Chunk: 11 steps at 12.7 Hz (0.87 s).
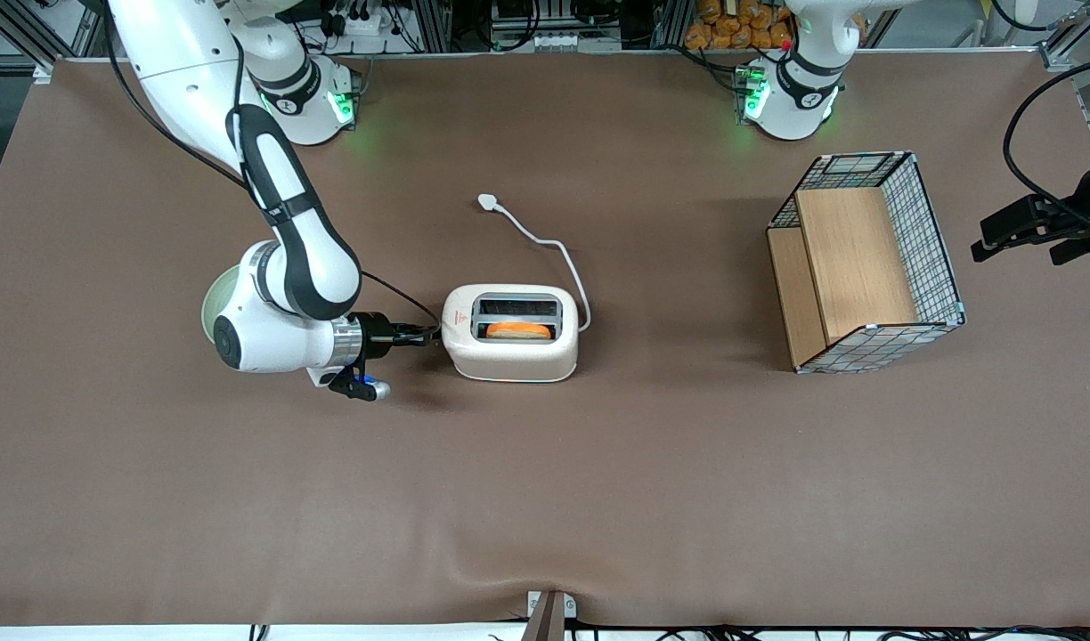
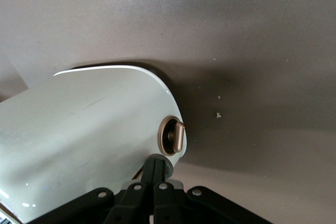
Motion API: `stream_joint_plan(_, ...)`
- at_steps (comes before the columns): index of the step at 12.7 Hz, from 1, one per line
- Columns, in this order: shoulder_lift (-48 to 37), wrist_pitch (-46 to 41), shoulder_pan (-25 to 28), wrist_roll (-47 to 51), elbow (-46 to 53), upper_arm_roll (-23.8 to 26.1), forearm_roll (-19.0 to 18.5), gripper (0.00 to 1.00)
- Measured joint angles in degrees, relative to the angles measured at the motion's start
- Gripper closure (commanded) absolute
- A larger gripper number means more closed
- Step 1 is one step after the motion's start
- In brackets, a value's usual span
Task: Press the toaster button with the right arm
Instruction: 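Lift the right gripper off the lever and pull it back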
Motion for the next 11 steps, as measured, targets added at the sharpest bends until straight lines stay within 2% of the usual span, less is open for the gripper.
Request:
stream_joint_plan(3,-0.2,-0.5,0.0,-0.2,0.5,-0.1,0.0,0.99)
stream_joint_plan(4,-0.4,-1.3,0.1,-0.2,1.0,-0.5,0.0,0.91)
stream_joint_plan(5,-0.7,-2.4,0.1,-0.1,1.8,-1.1,-0.1,0.62)
stream_joint_plan(6,-1.2,-3.8,0.1,-0.1,2.7,-2.1,-0.4,0.24)
stream_joint_plan(7,-1.9,-5.0,0.1,0.0,3.5,-3.2,-1.1,0.0)
stream_joint_plan(11,-4.5,-9.0,0.0,0.5,7.1,-6.3,-7.5,0.0)
